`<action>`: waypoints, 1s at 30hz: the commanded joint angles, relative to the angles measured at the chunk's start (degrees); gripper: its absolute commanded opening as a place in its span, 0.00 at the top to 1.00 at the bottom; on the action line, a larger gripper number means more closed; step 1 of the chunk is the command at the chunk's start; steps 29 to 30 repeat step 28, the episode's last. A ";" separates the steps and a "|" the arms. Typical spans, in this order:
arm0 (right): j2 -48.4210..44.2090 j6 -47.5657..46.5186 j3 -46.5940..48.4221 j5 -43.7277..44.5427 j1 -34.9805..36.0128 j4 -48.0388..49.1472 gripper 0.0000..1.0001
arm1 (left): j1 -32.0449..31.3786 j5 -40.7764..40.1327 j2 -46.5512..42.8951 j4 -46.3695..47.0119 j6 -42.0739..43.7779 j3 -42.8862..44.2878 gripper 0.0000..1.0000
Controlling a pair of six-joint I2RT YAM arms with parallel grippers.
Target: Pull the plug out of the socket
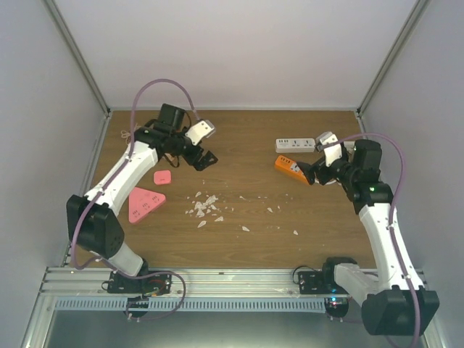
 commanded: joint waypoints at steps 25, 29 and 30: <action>-11.29 11.79 -15.25 2.52 -3.28 7.98 0.00 | 8.56 -11.49 -24.46 27.84 -21.85 -38.50 0.01; -11.03 11.45 -14.98 2.52 -3.18 7.93 0.01 | 9.04 -11.62 -25.24 27.96 -21.54 -38.38 0.01; -11.03 11.45 -14.98 2.52 -3.18 7.93 0.01 | 9.04 -11.62 -25.24 27.96 -21.54 -38.38 0.01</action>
